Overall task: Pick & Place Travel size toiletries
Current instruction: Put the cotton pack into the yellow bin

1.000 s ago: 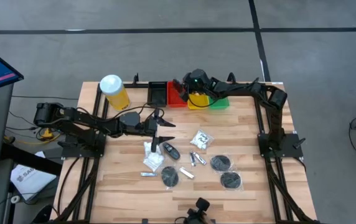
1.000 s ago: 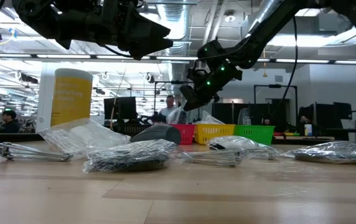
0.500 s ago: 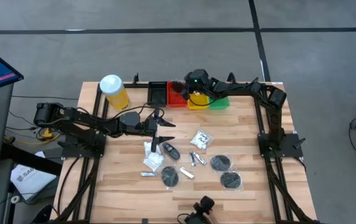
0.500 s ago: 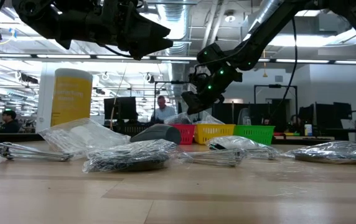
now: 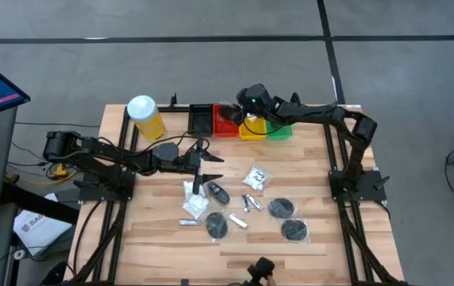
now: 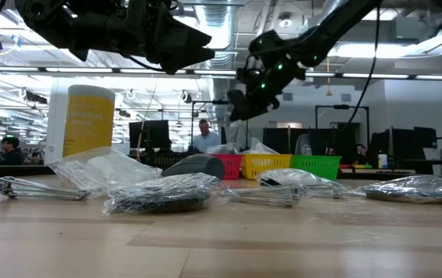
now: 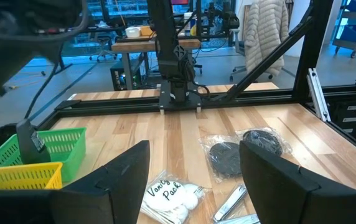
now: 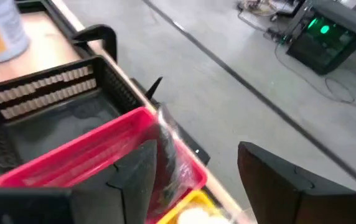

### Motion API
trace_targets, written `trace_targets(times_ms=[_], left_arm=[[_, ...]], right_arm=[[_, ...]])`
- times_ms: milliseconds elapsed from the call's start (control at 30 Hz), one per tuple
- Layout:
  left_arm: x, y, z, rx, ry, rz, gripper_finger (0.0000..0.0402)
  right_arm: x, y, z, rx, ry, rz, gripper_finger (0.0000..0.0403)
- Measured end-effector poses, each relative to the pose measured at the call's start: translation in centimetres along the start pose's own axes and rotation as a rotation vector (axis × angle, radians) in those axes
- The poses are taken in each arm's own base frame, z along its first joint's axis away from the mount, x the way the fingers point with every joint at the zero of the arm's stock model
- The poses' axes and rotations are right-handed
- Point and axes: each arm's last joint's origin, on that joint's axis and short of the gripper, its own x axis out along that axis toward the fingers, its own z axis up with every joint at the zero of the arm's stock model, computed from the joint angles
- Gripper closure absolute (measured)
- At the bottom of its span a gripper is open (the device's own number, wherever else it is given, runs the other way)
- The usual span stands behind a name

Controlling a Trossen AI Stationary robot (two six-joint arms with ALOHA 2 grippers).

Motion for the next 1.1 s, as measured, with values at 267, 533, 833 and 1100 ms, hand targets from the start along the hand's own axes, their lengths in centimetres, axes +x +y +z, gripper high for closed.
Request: trace_targets(times_ms=[267,533,833,1100], left_arm=[[0.0,0.0,0.0,0.0,0.002,0.0,0.0165],[0.0,0.0,-0.1,-0.006,0.006,-0.001,0.0165],[0.0,0.0,-0.2,-0.009,0.024,-0.002,0.0165],[0.0,0.0,-0.4,-0.01,0.04,-0.003,0.0165]], right_arm=[[-3.2,3.8,-1.1,-0.084,0.207,0.15,0.0217],[-5.7,8.5,-2.7,-0.147,0.342,0.249,0.025],[-8.4,12.8,-3.6,-0.161,0.378,0.323,0.0275],[-10.6,15.6,-5.8,-0.173,0.409,0.313,0.0278]])
